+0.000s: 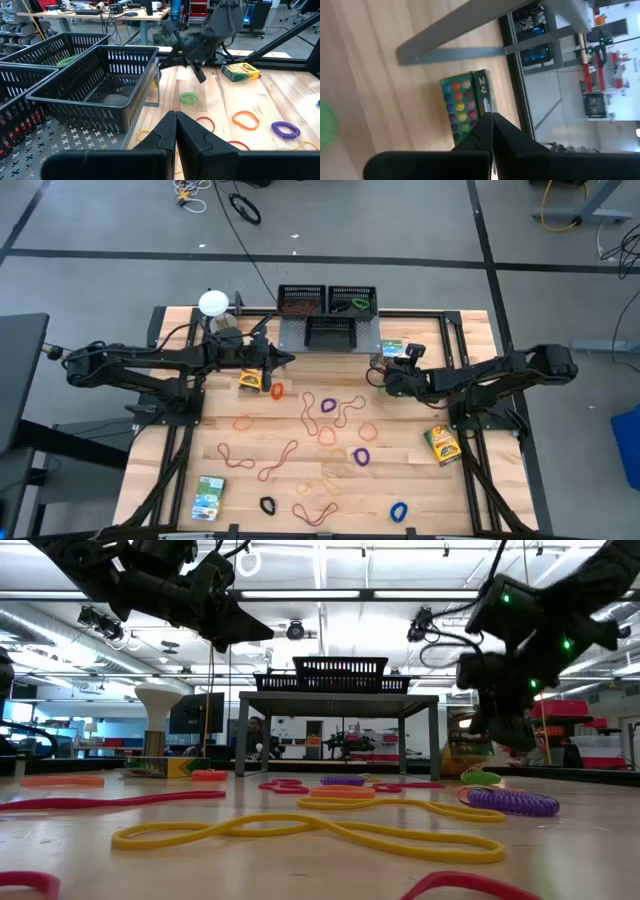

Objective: Pick & Place Office Desk Supplies
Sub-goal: Put the crayon box into the bottom black basket on the shelf

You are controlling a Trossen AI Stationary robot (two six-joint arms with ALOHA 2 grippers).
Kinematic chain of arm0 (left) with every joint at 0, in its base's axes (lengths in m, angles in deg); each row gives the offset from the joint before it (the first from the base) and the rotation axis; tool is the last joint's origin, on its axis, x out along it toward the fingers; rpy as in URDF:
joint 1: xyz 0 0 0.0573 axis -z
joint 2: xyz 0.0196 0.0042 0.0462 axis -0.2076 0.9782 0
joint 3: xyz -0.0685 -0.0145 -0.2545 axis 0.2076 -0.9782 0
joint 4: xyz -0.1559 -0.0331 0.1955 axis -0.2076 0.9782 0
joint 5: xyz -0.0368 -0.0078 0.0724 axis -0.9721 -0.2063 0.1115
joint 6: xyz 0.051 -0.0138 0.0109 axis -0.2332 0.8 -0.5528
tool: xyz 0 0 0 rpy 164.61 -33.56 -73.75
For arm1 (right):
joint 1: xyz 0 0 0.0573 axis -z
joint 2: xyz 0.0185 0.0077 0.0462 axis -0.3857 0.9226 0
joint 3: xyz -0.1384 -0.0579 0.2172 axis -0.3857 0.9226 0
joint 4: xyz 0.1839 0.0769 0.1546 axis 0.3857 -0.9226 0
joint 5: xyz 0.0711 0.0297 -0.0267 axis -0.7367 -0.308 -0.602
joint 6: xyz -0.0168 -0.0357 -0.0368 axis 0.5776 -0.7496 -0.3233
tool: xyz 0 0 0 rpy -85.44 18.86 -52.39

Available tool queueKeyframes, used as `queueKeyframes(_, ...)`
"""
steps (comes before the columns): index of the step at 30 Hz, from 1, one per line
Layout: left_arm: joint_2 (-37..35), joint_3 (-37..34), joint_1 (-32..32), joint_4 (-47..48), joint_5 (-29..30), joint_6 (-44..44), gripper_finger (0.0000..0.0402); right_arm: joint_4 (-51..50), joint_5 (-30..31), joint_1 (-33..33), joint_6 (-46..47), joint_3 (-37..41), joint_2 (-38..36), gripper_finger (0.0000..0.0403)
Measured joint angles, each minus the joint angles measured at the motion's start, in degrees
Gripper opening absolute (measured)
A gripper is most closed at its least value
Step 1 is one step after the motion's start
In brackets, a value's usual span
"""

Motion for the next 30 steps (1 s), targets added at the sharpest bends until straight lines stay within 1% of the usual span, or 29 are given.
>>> queueKeyframes(3,-0.01,0.0,0.0,0.0,0.0,0.01,0.0013,-4.92,-2.18,0.0,2.45,-1.93,-2.57,0.0004)
queueKeyframes(7,-0.02,0.0,0.0,0.0,-0.01,0.02,0.0013,-10.42,-3.66,0.0,5.83,-4.22,-5.56,0.0004)
queueKeyframes(13,-0.02,0.0,0.0,0.0,-0.01,0.02,0.0013,-20.22,-11.59,0.0,14.67,-9.86,-8.88,0.0004)
queueKeyframes(19,-0.02,0.0,0.0,0.0,-0.01,0.01,0.0013,-31.94,-21.34,0.0,27.32,-19.05,-9.71,0.0004)
queueKeyframes(23,-0.02,0.0,0.0,0.0,-0.01,0.0,0.0013,-39.02,-29.76,0.0,37.23,-24.56,-9.71,0.0004)
queueKeyframes(26,0.0,0.0,0.0,0.0,-0.01,0.0,0.0013,-42.8,-37.02,0.0,43.35,-26.5,-9.73,0.0004)
queueKeyframes(30,0.0,0.0,0.0,0.0,0.0,0.02,0.0013,-43.98,-44.78,-1.55,48.67,-26.41,-9.71,0.0004)
